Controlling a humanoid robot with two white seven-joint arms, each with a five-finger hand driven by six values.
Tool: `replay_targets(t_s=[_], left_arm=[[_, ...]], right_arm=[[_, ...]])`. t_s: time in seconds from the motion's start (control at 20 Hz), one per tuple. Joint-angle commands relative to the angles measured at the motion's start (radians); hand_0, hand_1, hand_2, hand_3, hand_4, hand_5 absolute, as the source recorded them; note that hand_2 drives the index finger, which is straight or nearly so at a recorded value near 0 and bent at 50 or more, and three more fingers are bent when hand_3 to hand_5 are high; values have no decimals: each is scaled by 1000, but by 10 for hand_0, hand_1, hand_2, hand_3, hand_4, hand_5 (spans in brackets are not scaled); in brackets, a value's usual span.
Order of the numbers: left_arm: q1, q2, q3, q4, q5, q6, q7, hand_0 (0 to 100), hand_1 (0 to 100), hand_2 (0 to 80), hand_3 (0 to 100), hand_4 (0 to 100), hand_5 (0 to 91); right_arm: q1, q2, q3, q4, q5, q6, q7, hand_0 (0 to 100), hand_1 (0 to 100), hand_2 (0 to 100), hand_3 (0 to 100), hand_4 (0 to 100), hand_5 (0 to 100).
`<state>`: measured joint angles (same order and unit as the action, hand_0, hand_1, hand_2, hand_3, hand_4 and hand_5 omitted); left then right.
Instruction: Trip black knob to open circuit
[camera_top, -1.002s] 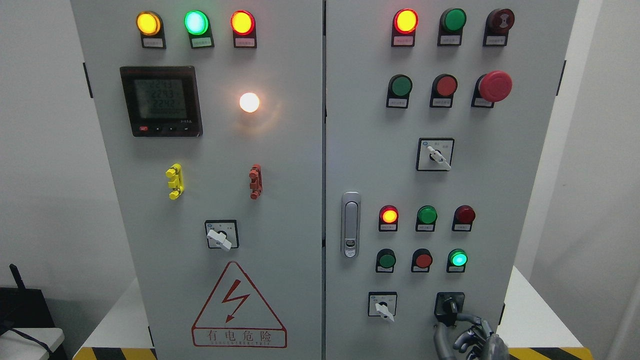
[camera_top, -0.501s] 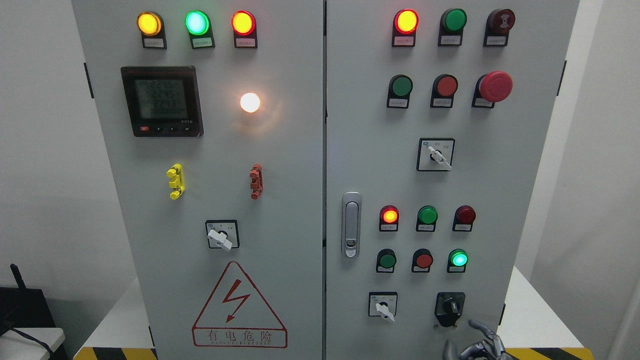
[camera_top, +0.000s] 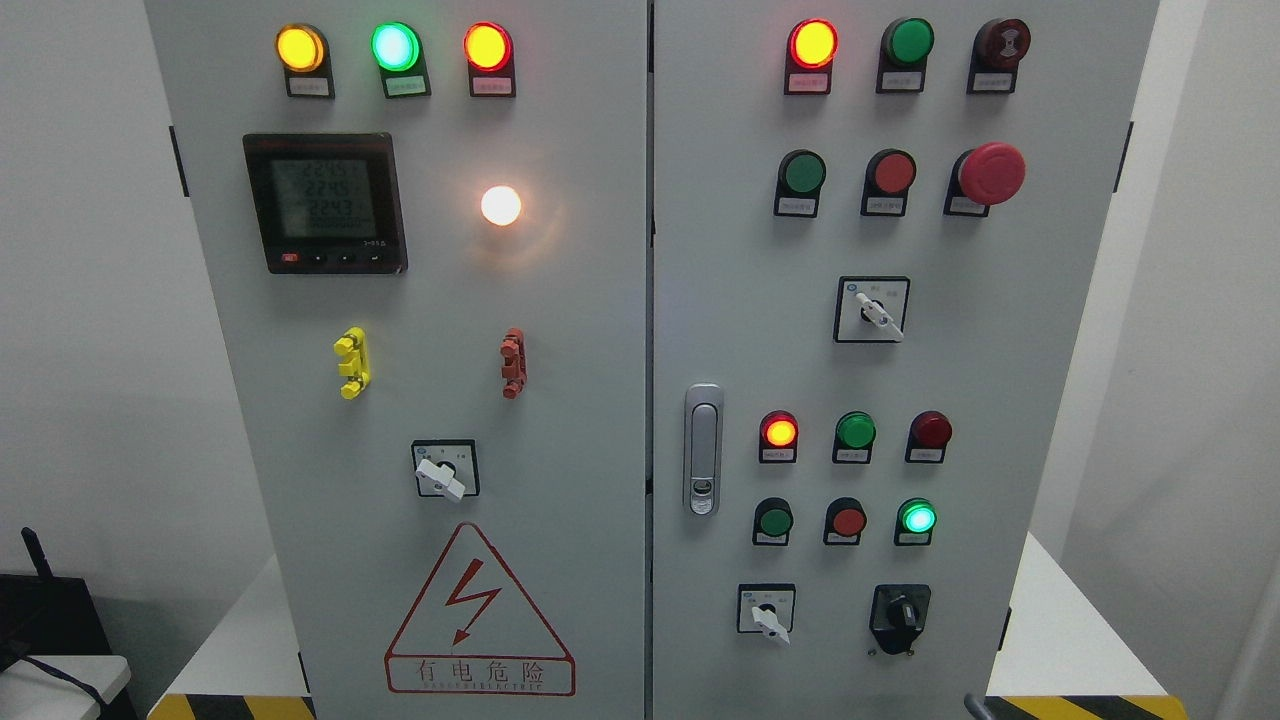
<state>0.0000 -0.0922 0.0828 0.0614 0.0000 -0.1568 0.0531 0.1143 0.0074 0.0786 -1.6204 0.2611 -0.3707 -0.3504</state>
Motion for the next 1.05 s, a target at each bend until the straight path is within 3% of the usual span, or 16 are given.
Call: replay_targets(t_s=[0.0, 0.15, 0.25, 0.5, 1.0], left_arm=[[-8, 0, 0, 0, -34, 0, 1, 120, 389, 0, 0, 0, 0], [-8, 0, 0, 0, -34, 0, 1, 120, 389, 0, 0, 0, 0], [-8, 0, 0, 0, -32, 0, 1, 120, 389, 0, 0, 0, 0], [-8, -1, 0, 0, -32, 0, 1, 120, 389, 0, 0, 0, 0], [-8, 0, 0, 0, -34, 0, 1, 120, 389, 0, 0, 0, 0]], right_arm=[[126, -64, 4, -82, -25, -48, 31, 138, 209, 0, 235, 297, 290], [178, -84, 6, -84, -37, -111, 34, 122, 174, 0, 225, 289, 282], [205, -92, 6, -88, -57, -143, 62, 110, 159, 0, 213, 274, 272], [235, -92, 6, -113, -100, -149, 93, 35, 110, 0, 186, 248, 255], [246, -92, 7, -113, -102, -149, 94, 14, 141, 0, 193, 262, 257]])
